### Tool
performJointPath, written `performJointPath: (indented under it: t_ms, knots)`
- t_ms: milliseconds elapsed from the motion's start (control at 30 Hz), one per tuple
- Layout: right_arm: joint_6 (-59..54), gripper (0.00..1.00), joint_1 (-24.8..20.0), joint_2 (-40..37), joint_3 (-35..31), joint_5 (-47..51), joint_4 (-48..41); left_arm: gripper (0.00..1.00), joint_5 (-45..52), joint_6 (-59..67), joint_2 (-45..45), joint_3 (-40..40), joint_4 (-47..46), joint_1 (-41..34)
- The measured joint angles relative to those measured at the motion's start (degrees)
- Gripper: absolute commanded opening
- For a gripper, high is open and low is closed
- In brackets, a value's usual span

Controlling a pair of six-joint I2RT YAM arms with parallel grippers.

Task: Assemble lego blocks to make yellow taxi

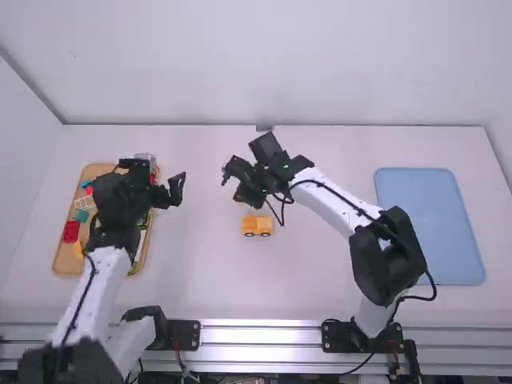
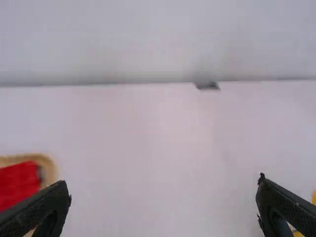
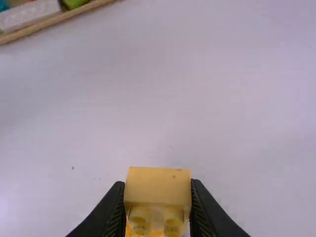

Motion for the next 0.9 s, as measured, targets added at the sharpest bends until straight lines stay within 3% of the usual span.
performJointPath:
  t_ms: [100,233,400,600,900]
  knots:
    - [-2.4,0.11,2.6,0.2,2.6,2.1,-2.5,0.99,-6.3,-1.4,-11.2,0.0,-7.3,0.0]
    - [-4.9,0.1,4.6,2.8,8.6,3.3,-7.5,0.99,-10.1,-2.1,-19.4,0.0,-13.8,-0.1]
    - [-10.7,0.07,8.3,14.6,22.4,4.6,-20.7,0.99,-13.5,-2.7,-29.4,0.0,-19.8,-0.1]
    - [-15.0,0.06,11.8,26.5,31.8,8.3,-29.9,0.99,-20.8,-4.5,-30.9,0.0,-21.2,-0.1]
    - [-16.1,0.07,14.9,31.6,33.7,13.5,-29.9,0.99,-23.5,-5.7,-30.9,0.0,-21.0,-0.1]
